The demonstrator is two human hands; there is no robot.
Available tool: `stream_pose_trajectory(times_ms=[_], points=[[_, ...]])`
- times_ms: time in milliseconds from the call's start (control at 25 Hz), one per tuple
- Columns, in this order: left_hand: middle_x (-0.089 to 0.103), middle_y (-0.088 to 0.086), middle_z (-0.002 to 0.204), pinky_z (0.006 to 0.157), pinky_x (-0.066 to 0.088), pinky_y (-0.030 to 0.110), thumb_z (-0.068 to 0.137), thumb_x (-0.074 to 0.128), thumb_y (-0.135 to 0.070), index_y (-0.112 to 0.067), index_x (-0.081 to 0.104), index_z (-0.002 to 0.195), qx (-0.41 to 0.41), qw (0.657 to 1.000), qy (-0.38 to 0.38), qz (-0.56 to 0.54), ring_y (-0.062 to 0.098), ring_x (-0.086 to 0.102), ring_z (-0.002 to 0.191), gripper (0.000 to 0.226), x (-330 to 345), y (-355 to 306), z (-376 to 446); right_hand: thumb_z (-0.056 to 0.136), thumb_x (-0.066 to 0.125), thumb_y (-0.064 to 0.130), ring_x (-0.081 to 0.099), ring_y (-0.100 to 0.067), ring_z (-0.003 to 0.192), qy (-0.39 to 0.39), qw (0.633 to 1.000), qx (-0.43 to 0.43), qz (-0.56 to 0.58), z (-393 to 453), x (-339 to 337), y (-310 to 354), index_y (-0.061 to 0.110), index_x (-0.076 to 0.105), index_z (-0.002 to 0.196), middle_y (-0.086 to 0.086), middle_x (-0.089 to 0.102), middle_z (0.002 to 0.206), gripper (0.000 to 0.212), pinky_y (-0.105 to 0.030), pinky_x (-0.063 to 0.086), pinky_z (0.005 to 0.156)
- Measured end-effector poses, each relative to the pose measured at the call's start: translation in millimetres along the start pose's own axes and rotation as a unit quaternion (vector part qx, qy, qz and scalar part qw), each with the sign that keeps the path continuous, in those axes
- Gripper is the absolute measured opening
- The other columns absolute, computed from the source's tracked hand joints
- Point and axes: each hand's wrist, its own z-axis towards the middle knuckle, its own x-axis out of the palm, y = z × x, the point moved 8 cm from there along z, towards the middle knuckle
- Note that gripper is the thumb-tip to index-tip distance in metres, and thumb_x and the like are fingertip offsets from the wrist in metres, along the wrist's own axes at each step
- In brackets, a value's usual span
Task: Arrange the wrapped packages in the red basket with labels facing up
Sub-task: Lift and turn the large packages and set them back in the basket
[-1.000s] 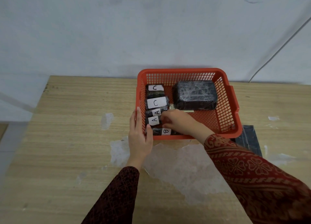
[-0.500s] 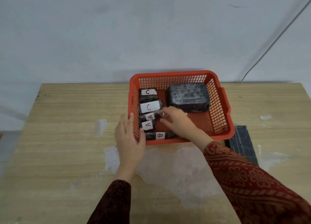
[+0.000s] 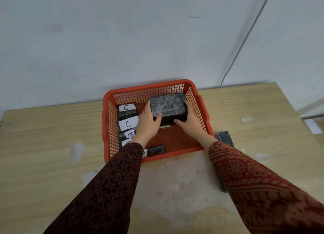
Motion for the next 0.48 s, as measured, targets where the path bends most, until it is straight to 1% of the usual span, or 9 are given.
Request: stream_pose_trajectory(times_ms=[40, 80, 120, 160, 200, 240, 320, 400, 480], points=[[0.032, 0.014, 0.152, 0.103, 0.039, 0.038, 0.097, 0.045, -0.038, -0.022, 0.007, 0.152, -0.012, 1.000, -0.001, -0.019, 0.030, 0.040, 0.133, 0.070, 3, 1, 1, 0.079, 0.074, 0.013, 0.030, -0.027, 0.140, -0.001, 1.000, -0.005, -0.002, 1, -1, 1, 0.008, 0.019, 0.148, -0.014, 0.029, 0.154, 0.089, -0.036, 0.027, 0.114], [0.039, 0.017, 0.148, 0.095, 0.045, 0.036, 0.097, 0.045, -0.037, -0.022, 0.006, 0.153, -0.024, 0.999, -0.010, -0.040, 0.029, 0.050, 0.123, 0.069, 4, 1, 1, 0.077, 0.076, 0.012, 0.031, -0.029, 0.140, -0.001, 1.000, -0.017, -0.013, 0, -2, 3, 0.008, 0.020, 0.148, -0.015, 0.030, 0.153, 0.091, -0.037, 0.027, 0.114], [0.047, 0.019, 0.141, 0.082, 0.051, 0.029, 0.097, 0.045, -0.035, -0.021, 0.007, 0.153, -0.038, 0.997, -0.018, -0.058, 0.023, 0.060, 0.105, 0.068, 2, 1, -1, 0.075, 0.077, 0.013, 0.030, -0.032, 0.140, 0.003, 0.999, -0.033, -0.036, -1, -5, 7, 0.009, 0.022, 0.148, -0.016, 0.029, 0.153, 0.092, -0.039, 0.027, 0.114], [0.053, 0.017, 0.134, 0.070, 0.049, 0.021, 0.097, 0.045, -0.033, -0.019, 0.011, 0.152, -0.048, 0.996, -0.026, -0.075, 0.010, 0.060, 0.085, 0.066, -2, -2, -2, 0.074, 0.078, 0.015, 0.028, -0.035, 0.139, 0.005, 0.995, -0.051, -0.080, -4, -8, 12, 0.012, 0.024, 0.148, -0.016, 0.026, 0.154, 0.091, -0.043, 0.027, 0.115], [0.055, 0.013, 0.132, 0.068, 0.045, 0.016, 0.097, 0.046, -0.031, -0.017, 0.018, 0.151, -0.055, 0.994, -0.035, -0.093, 0.000, 0.052, 0.075, 0.063, -9, -4, -4, 0.074, 0.077, 0.018, 0.027, -0.039, 0.138, 0.000, 0.987, -0.072, -0.140, -8, -11, 18, 0.016, 0.025, 0.148, -0.016, 0.022, 0.156, 0.090, -0.048, 0.027, 0.114], [0.054, 0.010, 0.133, 0.074, 0.042, 0.017, 0.097, 0.048, -0.030, -0.016, 0.026, 0.149, -0.059, 0.991, -0.048, -0.111, -0.001, 0.048, 0.077, 0.058, -18, -7, -5, 0.074, 0.077, 0.019, 0.028, -0.042, 0.135, -0.016, 0.974, -0.102, -0.203, -14, -16, 26, 0.019, 0.026, 0.147, -0.017, 0.021, 0.156, 0.089, -0.052, 0.029, 0.112], [0.054, 0.005, 0.133, 0.086, 0.041, 0.024, 0.095, 0.050, -0.031, -0.016, 0.043, 0.139, -0.058, 0.985, -0.076, -0.145, 0.008, 0.053, 0.097, 0.047, -44, -14, -9, 0.074, 0.076, 0.020, 0.033, -0.040, 0.129, -0.055, 0.946, -0.180, -0.263, -26, -30, 48, 0.022, 0.030, 0.146, -0.018, 0.028, 0.152, 0.085, -0.054, 0.037, 0.106], [0.056, -0.001, 0.129, 0.093, 0.039, 0.027, 0.094, 0.048, -0.043, -0.017, 0.052, 0.132, -0.045, 0.980, -0.082, -0.174, 0.018, 0.053, 0.118, 0.046, -69, -22, -20, 0.077, 0.074, 0.028, 0.037, -0.034, 0.126, -0.051, 0.949, -0.218, -0.222, -31, -49, 69, 0.029, 0.029, 0.145, -0.015, 0.040, 0.143, 0.082, -0.052, 0.041, 0.102], [0.054, -0.004, 0.136, 0.102, 0.033, 0.029, 0.090, 0.040, -0.061, -0.021, 0.055, 0.132, -0.029, 0.972, -0.063, -0.223, 0.015, 0.046, 0.128, 0.059, -85, -28, -40, 0.082, 0.067, 0.039, 0.044, -0.026, 0.111, -0.011, 0.967, -0.200, -0.156, -26, -69, 82, 0.039, 0.021, 0.146, -0.011, 0.053, 0.126, 0.078, -0.043, 0.042, 0.094]])
